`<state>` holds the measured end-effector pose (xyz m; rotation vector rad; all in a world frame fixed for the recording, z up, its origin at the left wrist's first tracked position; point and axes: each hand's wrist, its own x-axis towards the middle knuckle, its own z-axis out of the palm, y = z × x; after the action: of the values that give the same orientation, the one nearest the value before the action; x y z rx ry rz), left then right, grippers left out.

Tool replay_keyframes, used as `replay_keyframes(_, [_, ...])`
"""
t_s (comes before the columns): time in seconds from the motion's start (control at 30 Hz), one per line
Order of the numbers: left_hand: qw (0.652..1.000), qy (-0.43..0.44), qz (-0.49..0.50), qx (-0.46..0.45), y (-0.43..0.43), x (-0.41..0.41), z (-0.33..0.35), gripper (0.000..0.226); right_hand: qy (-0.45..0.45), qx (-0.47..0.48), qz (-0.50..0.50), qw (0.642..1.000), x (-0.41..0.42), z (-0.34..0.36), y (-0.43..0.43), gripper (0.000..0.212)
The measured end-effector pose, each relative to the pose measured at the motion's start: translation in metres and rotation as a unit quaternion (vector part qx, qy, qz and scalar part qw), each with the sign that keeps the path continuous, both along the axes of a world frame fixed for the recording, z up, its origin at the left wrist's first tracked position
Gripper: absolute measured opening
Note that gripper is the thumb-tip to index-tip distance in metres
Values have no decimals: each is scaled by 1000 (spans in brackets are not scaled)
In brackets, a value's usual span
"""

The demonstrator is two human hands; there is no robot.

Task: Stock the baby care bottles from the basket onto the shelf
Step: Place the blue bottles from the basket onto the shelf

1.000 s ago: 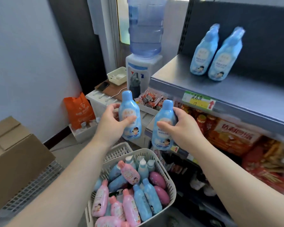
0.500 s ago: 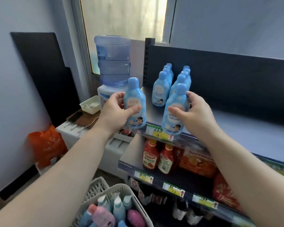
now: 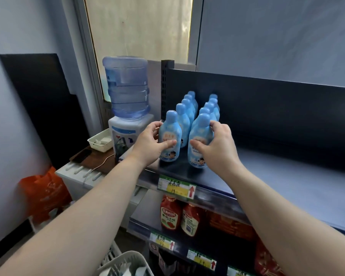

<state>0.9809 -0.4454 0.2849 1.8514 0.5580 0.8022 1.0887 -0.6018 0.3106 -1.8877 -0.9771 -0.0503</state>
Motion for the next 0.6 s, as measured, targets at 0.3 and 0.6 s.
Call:
replay_keyframes(0.3, [999,-21,-34,-14,15,16,-4,48,-37,6,-20,999,15,-19,21,62])
replay_keyframes(0.6, [999,4,-32,27,14,16,-6,52,-40,-4,-25,999,17,-23,23,78])
